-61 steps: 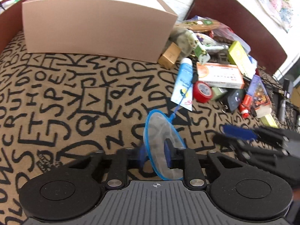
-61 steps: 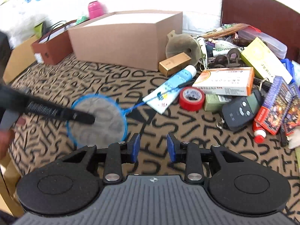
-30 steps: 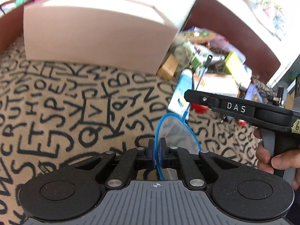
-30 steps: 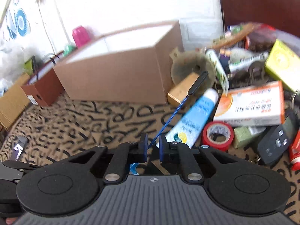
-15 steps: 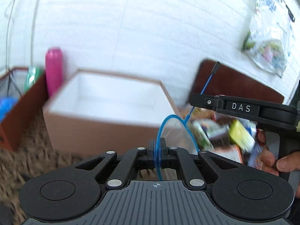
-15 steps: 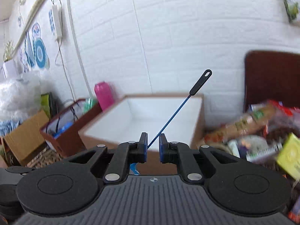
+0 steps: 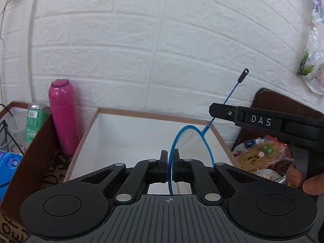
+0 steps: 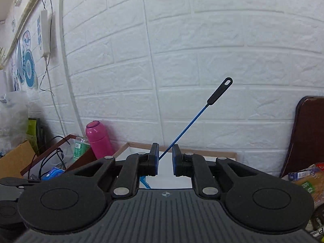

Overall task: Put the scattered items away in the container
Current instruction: 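Carry the fly swatter with the left gripper into the cardboard box and release, then withdraw both tools from the box back toward the pile, then grasp the blue-white tube with the left gripper while the right gripper grasps the red tape roll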

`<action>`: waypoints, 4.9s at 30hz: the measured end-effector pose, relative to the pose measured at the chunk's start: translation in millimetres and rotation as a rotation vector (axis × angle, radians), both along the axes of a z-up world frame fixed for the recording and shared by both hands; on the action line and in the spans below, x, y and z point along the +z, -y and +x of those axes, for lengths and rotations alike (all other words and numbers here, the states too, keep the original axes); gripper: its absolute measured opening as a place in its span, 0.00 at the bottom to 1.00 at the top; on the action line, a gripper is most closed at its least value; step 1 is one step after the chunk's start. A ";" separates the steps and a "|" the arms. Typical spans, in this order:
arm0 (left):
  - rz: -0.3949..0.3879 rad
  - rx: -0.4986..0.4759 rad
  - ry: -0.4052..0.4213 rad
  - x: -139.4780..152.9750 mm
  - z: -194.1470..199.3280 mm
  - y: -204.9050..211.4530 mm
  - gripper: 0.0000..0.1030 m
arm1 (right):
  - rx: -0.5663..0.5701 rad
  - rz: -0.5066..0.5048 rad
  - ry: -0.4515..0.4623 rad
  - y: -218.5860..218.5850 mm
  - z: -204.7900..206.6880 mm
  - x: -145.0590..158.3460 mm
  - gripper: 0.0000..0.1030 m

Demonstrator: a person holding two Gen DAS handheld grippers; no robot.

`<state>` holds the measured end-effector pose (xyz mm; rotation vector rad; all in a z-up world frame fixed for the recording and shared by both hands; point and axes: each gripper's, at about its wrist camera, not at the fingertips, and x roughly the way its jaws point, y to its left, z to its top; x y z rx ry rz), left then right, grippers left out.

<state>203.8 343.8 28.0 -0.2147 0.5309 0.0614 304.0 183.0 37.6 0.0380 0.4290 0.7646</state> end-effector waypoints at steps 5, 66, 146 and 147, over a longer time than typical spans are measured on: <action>-0.012 0.022 -0.080 -38.2 19.1 -15.4 0.26 | -0.002 -0.028 -0.126 -19.9 23.6 -42.4 0.17; 0.165 -0.028 -0.159 -41.5 -218.3 261.1 1.00 | -0.300 -0.113 -0.088 308.0 -243.9 -66.9 1.00; 0.005 -0.211 -0.314 -144.4 -7.4 203.4 0.43 | -0.216 -0.167 -0.392 212.2 -61.9 -165.8 0.33; 0.015 -0.212 -0.311 -144.9 -5.6 203.5 0.42 | -0.219 -0.171 -0.398 209.9 -59.6 -168.0 0.31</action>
